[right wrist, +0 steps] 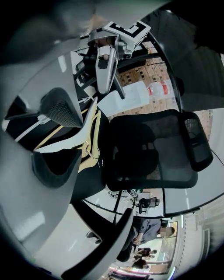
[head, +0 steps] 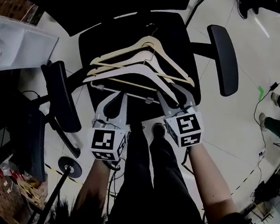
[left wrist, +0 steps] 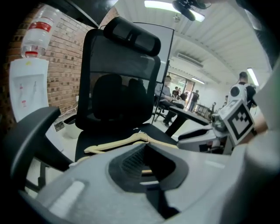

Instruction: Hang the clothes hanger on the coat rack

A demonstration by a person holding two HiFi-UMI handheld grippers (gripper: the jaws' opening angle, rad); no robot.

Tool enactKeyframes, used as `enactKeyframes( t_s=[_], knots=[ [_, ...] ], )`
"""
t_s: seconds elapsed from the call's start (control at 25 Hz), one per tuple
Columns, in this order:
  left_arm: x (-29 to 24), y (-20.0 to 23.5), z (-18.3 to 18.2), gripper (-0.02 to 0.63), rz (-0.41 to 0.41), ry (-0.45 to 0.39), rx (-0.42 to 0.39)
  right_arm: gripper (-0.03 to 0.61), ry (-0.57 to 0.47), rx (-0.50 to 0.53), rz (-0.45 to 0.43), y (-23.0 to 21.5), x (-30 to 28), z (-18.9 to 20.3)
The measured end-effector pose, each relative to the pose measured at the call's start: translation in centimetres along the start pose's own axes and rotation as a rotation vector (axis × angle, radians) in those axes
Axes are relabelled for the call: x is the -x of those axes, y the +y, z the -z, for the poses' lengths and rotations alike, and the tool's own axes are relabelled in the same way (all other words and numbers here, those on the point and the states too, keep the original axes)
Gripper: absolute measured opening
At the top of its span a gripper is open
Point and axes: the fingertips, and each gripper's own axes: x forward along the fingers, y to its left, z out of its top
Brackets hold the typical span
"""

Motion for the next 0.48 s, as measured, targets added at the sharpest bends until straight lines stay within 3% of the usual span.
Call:
enactKeyframes(
  t_s=[0.2, 0.48],
  knots=[
    [-1.3, 0.6, 2.3, 0.005, 0.007, 0.071, 0.024, 0.207, 0.153, 0.003, -0.026, -0.6, -2.6, 3.7],
    [-2.6, 0.8, 3.4, 0.005, 0.012, 0.094, 0.031, 0.209, 0.296, -0.002, -0.059, -1.6, -5.4, 6.6]
  ],
)
